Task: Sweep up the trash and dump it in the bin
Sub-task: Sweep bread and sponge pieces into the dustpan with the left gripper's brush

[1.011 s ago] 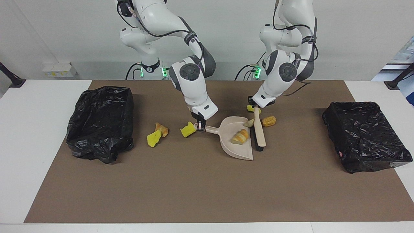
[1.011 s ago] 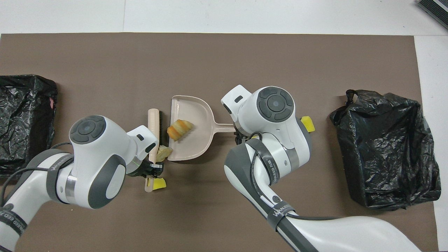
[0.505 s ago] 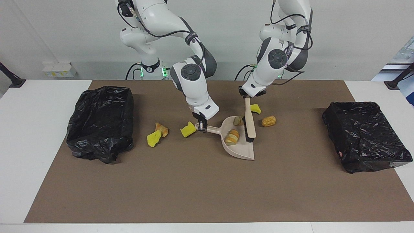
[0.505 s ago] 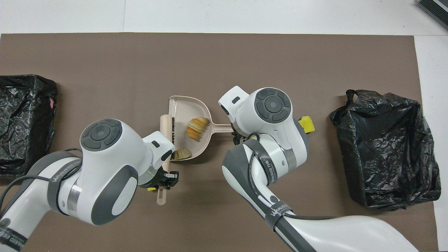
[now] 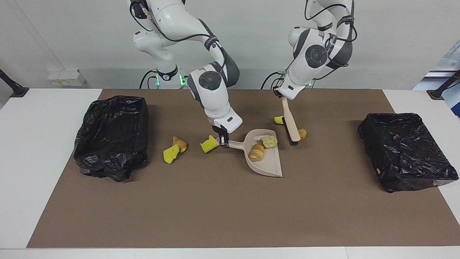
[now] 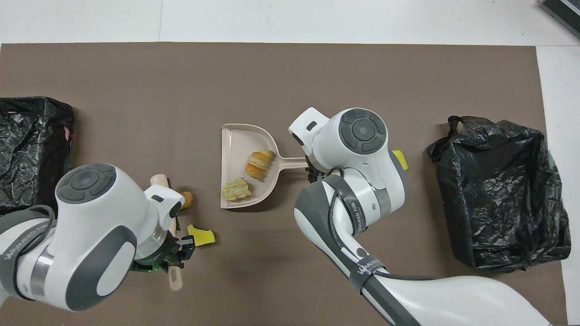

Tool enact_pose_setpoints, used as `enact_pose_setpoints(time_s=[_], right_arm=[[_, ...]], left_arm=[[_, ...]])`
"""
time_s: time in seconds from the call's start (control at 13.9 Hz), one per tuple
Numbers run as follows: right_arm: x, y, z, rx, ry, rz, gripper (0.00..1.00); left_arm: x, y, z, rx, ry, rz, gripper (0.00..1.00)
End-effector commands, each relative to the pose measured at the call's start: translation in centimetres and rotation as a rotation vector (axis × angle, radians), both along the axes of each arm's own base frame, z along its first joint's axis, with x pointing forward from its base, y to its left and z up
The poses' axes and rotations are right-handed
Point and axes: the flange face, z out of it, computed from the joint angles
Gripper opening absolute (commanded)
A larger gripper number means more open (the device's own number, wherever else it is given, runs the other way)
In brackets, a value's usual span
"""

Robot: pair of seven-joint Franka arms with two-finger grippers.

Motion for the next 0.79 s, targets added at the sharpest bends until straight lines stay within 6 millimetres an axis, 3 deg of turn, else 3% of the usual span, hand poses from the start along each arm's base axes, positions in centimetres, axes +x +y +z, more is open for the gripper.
enact_pose_setpoints(time_s=[0.0, 0.29, 0.43, 0.58, 0.72], right_arm=[[-0.3, -0.3, 0.5, 0.007, 0.007, 0.027, 0.00], [-0.5, -0.1, 0.5, 0.007, 0.006, 0.030, 0.00], [-0.5, -0.1, 0.3, 0.005, 0.008, 0.031, 0.00], [-0.6, 0.1, 0.4, 0.007, 0.002, 0.030, 0.00], [-0.7, 0.1, 0.5, 0.007, 0.003, 0.029, 0.00]], left_arm=[[-2.3, 2.9, -1.1, 0.021, -0.075, 0.090, 0.00], [-1.2, 1.7, -4.3, 0.020, -0.103, 0.125, 0.00], [-0.7, -2.3, -6.5, -0.029, -0.096, 0.093, 0.00], [1.2, -5.0, -6.2, -0.111, -0.123, 0.121, 0.00], [1.7, -8.3, -5.2, -0.153, -0.148, 0.024, 0.00]])
